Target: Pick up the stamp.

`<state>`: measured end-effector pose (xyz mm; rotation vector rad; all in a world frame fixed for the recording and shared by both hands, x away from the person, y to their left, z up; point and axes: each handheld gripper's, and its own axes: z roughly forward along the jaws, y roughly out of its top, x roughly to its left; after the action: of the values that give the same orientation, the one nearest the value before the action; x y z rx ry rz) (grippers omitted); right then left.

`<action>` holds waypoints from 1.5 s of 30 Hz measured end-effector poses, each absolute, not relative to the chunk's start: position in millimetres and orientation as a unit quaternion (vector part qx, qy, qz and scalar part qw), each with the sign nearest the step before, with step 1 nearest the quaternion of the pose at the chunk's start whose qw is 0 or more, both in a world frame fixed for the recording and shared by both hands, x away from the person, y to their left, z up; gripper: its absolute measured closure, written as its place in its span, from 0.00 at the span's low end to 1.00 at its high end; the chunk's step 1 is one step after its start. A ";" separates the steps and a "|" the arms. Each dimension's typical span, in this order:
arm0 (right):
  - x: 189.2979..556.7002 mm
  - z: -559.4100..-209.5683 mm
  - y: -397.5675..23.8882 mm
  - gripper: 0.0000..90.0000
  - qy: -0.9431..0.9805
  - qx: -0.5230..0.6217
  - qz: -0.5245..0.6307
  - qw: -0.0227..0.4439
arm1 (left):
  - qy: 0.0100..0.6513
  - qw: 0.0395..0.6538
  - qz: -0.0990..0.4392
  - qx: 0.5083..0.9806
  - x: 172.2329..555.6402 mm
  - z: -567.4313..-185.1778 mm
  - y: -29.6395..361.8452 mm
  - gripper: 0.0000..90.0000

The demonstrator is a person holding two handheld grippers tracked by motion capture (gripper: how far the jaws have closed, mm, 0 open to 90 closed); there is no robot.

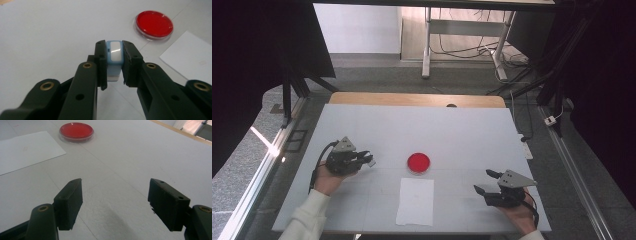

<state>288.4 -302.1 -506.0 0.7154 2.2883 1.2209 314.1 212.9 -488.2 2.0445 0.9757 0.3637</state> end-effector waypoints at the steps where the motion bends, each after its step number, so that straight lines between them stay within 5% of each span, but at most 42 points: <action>1: 288.4 -506.3 -301.9 0.31 0.828 0.259 0.444 0.223 | 0.387 0.414 0.143 0.811 313.4 -486.9 213.1 0.84; 45: 289.0 -507.3 -301.1 0.31 0.830 0.259 0.440 0.227 | 0.322 0.492 0.111 0.801 292.4 -441.3 166.1 0.84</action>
<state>289.0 -301.1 -507.3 0.7132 2.2864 1.2124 292.4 166.1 -441.3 1.9452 0.7827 0.2683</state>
